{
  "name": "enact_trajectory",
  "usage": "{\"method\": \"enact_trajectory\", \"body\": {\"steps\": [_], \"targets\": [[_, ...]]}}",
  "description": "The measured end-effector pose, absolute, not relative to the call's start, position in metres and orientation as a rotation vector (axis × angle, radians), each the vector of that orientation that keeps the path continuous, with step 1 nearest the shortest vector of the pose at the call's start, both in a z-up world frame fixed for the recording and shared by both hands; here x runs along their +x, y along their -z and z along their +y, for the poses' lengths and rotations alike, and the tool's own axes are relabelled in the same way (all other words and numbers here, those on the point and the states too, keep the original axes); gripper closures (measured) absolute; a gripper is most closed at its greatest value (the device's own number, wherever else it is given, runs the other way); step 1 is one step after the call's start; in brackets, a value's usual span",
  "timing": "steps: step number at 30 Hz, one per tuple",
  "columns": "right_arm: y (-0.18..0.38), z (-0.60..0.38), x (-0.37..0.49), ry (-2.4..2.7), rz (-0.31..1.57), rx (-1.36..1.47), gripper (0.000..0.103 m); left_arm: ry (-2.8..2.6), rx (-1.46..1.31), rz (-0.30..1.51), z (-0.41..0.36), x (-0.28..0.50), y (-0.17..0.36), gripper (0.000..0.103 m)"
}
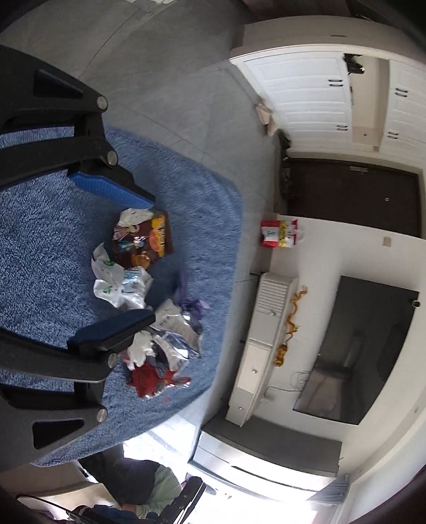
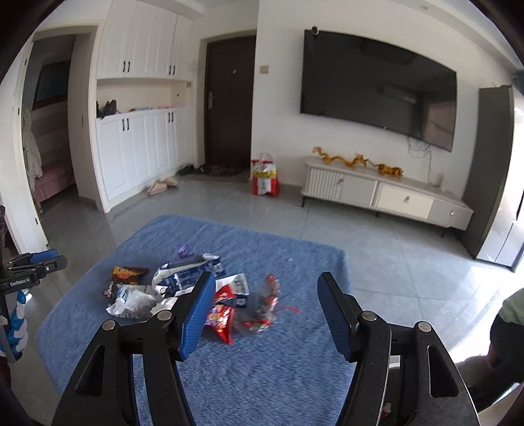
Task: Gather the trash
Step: 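Return to the rug and grasp the white plastic bag with the left tool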
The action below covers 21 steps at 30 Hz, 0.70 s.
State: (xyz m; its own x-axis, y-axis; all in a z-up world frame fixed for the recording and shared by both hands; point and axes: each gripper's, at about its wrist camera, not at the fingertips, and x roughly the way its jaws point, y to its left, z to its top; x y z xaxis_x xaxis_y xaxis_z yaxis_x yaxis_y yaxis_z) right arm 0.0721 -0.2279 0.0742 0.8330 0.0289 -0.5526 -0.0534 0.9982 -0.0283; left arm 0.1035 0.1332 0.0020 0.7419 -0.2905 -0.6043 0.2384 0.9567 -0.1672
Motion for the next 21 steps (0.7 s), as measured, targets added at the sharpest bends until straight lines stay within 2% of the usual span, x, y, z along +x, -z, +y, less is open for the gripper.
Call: {"method": "enact_trajectory", "body": {"steps": [15, 21], "targets": [[0.019, -0.184, 0.151, -0.182, 0.796, 0.007, 0.039, 0.385, -0.122, 0.885, 0.092, 0.154, 0.094, 0.042], [0.046, -0.18, 0.169, -0.225, 0.855, 0.054, 0.039, 0.4, -0.098, 0.894, 0.084, 0.156, 0.104, 0.069]]}}
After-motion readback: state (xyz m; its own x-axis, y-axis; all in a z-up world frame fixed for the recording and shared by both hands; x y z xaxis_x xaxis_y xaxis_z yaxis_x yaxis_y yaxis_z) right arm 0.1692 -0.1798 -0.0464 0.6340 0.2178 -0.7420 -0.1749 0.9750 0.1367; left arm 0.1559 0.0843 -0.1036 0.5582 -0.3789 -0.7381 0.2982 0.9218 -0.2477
